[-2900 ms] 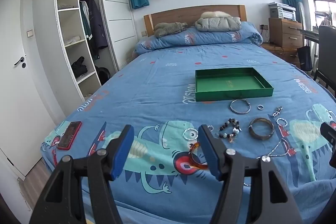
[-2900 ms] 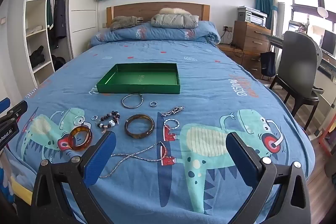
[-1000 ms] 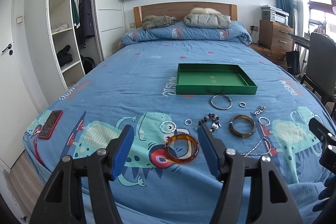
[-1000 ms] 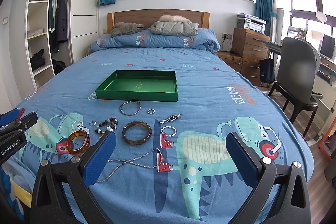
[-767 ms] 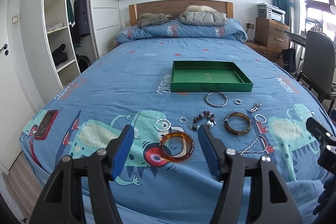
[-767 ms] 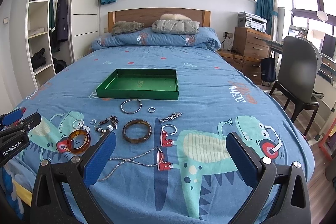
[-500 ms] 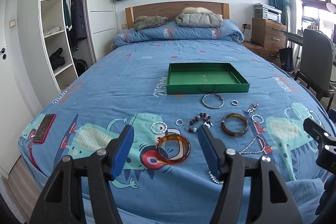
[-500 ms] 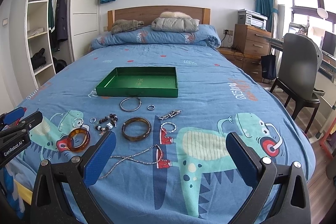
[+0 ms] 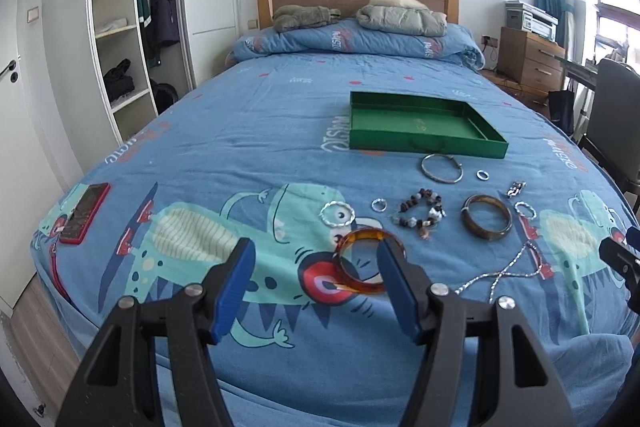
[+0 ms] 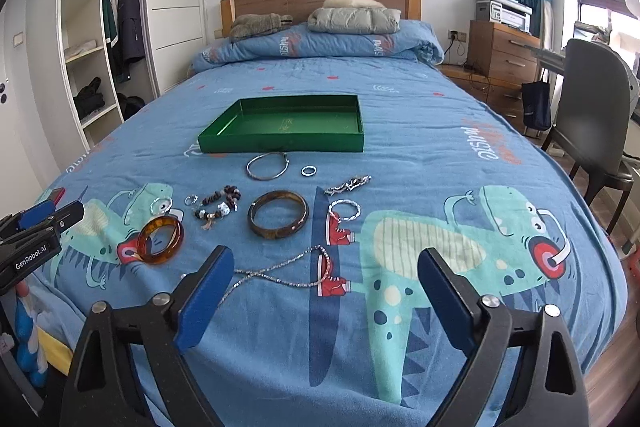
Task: Organize jewelry
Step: 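Grasp the amber bangle with the left tool while the right tool grasps the silver bead necklace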
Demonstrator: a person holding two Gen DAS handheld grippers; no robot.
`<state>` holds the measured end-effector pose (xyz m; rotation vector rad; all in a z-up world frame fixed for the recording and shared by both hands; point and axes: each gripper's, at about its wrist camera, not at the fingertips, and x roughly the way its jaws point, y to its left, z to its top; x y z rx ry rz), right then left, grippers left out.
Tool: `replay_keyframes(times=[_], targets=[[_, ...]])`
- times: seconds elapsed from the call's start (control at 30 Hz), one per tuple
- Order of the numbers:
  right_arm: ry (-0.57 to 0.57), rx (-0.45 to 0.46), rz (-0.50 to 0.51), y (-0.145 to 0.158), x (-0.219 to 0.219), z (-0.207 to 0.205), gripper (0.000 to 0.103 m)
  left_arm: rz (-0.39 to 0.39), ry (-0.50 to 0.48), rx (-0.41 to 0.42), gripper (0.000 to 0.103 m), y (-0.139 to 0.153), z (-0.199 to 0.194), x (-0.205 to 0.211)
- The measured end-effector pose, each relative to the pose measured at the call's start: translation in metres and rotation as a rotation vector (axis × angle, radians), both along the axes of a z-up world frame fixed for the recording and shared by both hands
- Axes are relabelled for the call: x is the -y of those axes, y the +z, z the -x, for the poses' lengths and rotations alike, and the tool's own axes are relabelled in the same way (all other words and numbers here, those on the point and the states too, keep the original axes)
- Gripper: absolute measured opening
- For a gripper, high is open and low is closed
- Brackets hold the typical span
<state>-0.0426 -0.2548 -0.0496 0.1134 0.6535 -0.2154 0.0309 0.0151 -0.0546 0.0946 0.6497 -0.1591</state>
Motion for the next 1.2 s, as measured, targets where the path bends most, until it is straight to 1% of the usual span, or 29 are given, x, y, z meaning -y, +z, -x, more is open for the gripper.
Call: replay_keyframes(times=[0.03, 0.17, 0.2, 0.23, 0.33, 0.43, 0.57, 0.67, 0.7, 0.8, 0.83, 0.93, 0.97, 1.0, 1.03, 1.07, 1.1, 1.13, 1.17, 1.2], targets=[[0.006, -0.012, -0.016, -0.005, 0.001, -0.002, 0.079, 0.006, -0.003, -0.023, 0.062, -0.006, -0.004, -0.002], [0.052, -0.069, -0.099, -0.028, 0.001, -0.015, 0.067, 0.013, -0.022, -0.097, 0.061, -0.029, -0.017, -0.002], [0.062, -0.085, -0.110, -0.034, 0.000, -0.018, 0.063, 0.012, -0.026, -0.113, 0.061, -0.034, -0.020, 0.000], [0.071, -0.102, -0.120, -0.040, 0.000, -0.022, 0.061, 0.011, -0.026, -0.127, 0.061, -0.039, -0.024, 0.000], [0.074, -0.137, -0.165, -0.055, 0.005, -0.030, 0.061, 0.013, -0.031, -0.160, 0.060, -0.050, -0.038, 0.004], [0.057, -0.162, -0.183, -0.065, 0.012, -0.040, 0.061, 0.000, -0.034, -0.180, 0.059, -0.059, -0.053, 0.011], [0.056, -0.197, -0.194, -0.078, 0.017, -0.056, 0.061, -0.013, -0.041, -0.222, 0.048, -0.074, -0.074, 0.021], [0.058, -0.220, -0.225, -0.088, 0.020, -0.068, 0.061, -0.027, -0.038, -0.242, 0.047, -0.084, -0.086, 0.025], [0.057, -0.225, -0.231, -0.091, 0.021, -0.071, 0.061, -0.031, -0.034, -0.248, 0.046, -0.087, -0.090, 0.026], [0.063, -0.224, -0.248, -0.094, 0.021, -0.079, 0.069, -0.039, -0.029, -0.255, 0.043, -0.094, -0.098, 0.028], [0.066, -0.223, -0.248, -0.094, 0.020, -0.082, 0.069, -0.041, -0.030, -0.252, 0.042, -0.095, -0.099, 0.029], [0.087, -0.225, -0.234, -0.095, 0.011, -0.091, 0.069, -0.047, -0.041, -0.245, 0.032, -0.097, -0.104, 0.036], [0.096, -0.225, -0.220, -0.095, 0.007, -0.095, 0.069, -0.050, -0.046, -0.242, 0.026, -0.097, -0.105, 0.038], [0.100, -0.228, -0.201, -0.096, 0.003, -0.098, 0.066, -0.054, -0.051, -0.237, 0.020, -0.097, -0.105, 0.041], [0.101, -0.232, -0.181, -0.097, 0.000, -0.100, 0.060, -0.062, -0.053, -0.232, 0.018, -0.097, -0.105, 0.044], [0.099, -0.235, -0.159, -0.098, -0.001, -0.102, 0.056, -0.067, -0.053, -0.226, 0.015, -0.097, -0.105, 0.046], [0.092, -0.237, -0.138, -0.099, -0.001, -0.103, 0.046, -0.063, -0.048, -0.222, 0.013, -0.097, -0.104, 0.046], [0.082, -0.240, -0.122, -0.099, 0.002, -0.102, 0.033, -0.054, -0.043, -0.220, 0.012, -0.097, -0.103, 0.045], [0.072, -0.241, -0.116, -0.099, 0.006, -0.102, 0.026, -0.053, -0.040, -0.216, 0.011, -0.097, -0.103, 0.045], [0.063, -0.241, -0.114, -0.098, 0.011, -0.100, 0.013, -0.057, -0.040, -0.211, 0.011, -0.097, -0.102, 0.047]])
